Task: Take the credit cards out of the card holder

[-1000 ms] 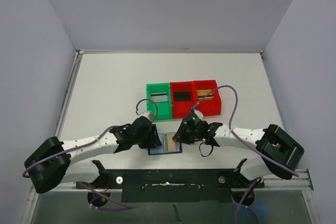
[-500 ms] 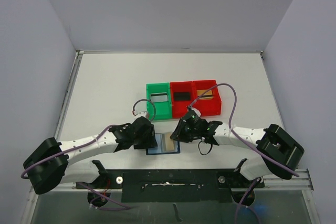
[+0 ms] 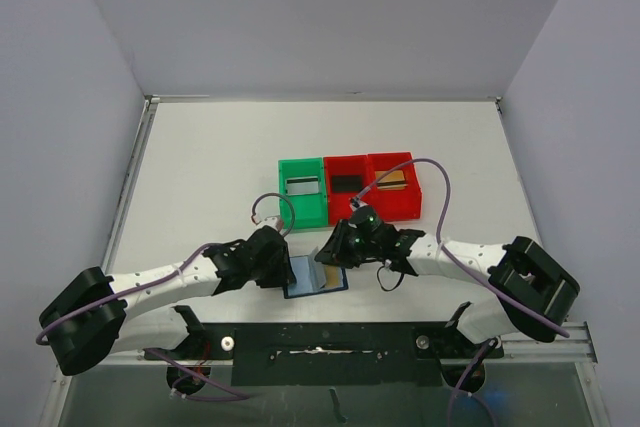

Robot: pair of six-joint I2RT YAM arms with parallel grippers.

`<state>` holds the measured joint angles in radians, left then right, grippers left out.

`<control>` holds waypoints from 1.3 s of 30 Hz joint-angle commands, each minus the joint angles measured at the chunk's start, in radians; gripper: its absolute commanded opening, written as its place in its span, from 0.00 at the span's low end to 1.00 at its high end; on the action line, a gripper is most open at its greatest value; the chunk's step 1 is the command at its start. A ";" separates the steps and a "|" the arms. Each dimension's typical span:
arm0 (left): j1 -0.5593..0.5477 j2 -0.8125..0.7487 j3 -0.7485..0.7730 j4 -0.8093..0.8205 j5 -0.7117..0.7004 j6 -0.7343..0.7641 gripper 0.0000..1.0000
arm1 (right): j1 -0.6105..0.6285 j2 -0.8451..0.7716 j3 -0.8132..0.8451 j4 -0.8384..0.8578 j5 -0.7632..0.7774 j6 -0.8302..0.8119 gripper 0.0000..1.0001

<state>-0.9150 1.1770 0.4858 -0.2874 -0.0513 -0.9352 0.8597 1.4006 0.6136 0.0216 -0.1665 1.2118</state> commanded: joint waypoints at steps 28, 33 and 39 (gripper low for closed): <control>-0.001 -0.166 0.047 -0.082 -0.079 -0.051 0.29 | 0.001 0.122 0.147 0.090 -0.202 -0.088 0.28; -0.001 -0.231 0.061 -0.144 -0.133 -0.071 0.31 | 0.006 0.135 0.167 0.099 -0.216 -0.095 0.32; -0.001 -0.310 0.059 -0.183 -0.185 -0.100 0.35 | 0.006 0.092 0.165 0.042 -0.160 -0.113 0.36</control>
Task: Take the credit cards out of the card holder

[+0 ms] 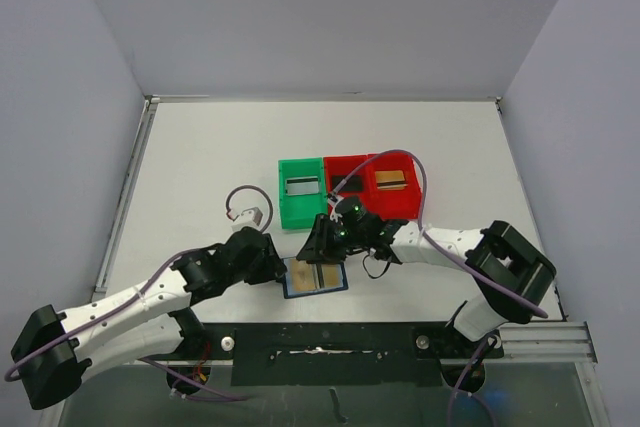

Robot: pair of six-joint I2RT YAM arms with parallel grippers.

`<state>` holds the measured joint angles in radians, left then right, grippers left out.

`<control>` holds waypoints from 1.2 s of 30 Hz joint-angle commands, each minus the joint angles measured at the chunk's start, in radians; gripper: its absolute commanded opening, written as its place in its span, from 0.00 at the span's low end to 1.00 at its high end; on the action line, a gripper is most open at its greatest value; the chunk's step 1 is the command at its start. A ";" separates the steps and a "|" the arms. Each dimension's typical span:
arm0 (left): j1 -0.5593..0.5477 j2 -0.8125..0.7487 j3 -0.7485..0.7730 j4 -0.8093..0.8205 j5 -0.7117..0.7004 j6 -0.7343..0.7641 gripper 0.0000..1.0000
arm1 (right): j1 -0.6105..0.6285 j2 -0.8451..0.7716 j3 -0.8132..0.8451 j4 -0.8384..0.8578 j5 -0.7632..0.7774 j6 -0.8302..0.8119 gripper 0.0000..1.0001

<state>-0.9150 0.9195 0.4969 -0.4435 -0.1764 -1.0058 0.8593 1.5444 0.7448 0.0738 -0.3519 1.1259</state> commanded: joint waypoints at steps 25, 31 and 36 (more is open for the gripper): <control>0.001 0.142 -0.024 0.318 0.212 0.027 0.45 | 0.006 -0.104 -0.005 -0.117 0.169 -0.016 0.37; 0.007 0.194 -0.038 0.300 0.189 0.019 0.41 | 0.019 -0.057 -0.001 -0.080 0.137 -0.017 0.36; 0.010 0.221 -0.036 0.246 0.149 0.029 0.34 | 0.042 0.004 0.028 -0.096 0.138 -0.027 0.34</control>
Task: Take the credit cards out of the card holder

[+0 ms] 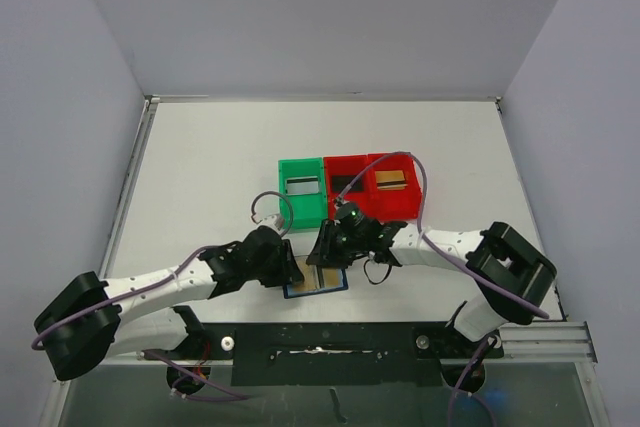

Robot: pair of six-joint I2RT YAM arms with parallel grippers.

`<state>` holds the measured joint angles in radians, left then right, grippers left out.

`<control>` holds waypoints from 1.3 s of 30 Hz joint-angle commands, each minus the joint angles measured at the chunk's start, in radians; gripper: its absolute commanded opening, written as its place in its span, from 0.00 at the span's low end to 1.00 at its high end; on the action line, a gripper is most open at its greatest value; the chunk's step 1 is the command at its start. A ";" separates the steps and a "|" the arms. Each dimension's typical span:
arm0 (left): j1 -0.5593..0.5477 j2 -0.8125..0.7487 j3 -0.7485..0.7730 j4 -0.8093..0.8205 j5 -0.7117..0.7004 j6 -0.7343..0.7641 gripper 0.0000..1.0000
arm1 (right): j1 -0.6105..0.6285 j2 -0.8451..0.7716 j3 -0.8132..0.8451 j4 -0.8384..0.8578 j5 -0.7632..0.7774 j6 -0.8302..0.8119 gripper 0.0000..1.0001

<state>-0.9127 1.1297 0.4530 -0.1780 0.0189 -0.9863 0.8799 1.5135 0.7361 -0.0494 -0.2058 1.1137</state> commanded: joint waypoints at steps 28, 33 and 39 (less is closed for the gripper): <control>0.019 0.014 -0.003 -0.081 -0.041 0.047 0.19 | 0.071 0.131 0.097 -0.088 0.056 -0.030 0.26; 0.019 0.019 -0.002 -0.068 -0.031 0.045 0.19 | 0.069 0.117 0.070 -0.036 0.041 -0.020 0.24; 0.020 0.024 -0.006 -0.066 -0.031 0.041 0.19 | 0.052 0.104 0.021 0.061 -0.018 0.001 0.17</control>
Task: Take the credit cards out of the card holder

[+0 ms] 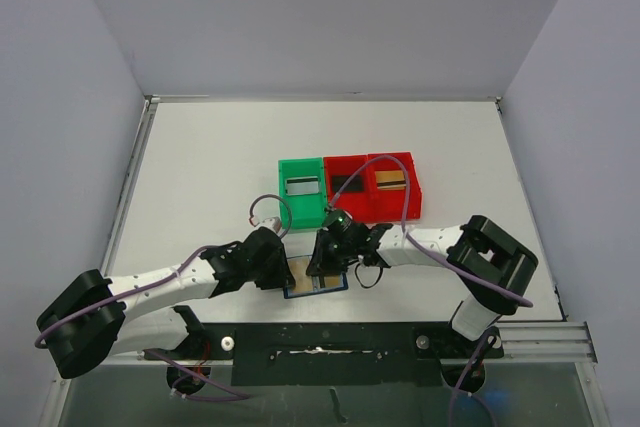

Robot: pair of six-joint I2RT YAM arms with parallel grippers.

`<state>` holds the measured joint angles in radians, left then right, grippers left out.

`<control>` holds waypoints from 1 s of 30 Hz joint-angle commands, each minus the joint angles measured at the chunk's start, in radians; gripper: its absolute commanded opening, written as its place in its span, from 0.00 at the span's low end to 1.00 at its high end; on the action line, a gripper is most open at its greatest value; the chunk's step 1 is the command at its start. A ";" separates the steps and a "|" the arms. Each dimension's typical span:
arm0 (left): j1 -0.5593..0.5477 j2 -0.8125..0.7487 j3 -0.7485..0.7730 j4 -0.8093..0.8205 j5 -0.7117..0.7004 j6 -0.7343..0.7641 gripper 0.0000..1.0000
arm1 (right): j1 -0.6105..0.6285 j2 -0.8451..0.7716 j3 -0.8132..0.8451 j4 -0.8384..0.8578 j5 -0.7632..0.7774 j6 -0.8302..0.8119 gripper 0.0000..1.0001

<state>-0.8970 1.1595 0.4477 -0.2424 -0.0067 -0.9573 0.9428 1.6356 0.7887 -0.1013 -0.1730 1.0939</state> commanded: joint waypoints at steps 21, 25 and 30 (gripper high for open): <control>0.004 -0.017 -0.022 0.038 0.012 0.002 0.19 | -0.024 -0.038 -0.081 0.224 -0.117 0.065 0.18; 0.004 -0.028 -0.037 0.051 0.022 -0.003 0.19 | -0.024 -0.023 -0.061 0.188 -0.108 0.062 0.23; 0.004 -0.035 -0.046 0.060 0.031 -0.004 0.19 | -0.024 -0.004 -0.068 0.216 -0.131 0.065 0.21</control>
<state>-0.8948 1.1362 0.4145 -0.2035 0.0063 -0.9619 0.9169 1.6287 0.7132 0.0422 -0.2638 1.1461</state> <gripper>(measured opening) 0.190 0.218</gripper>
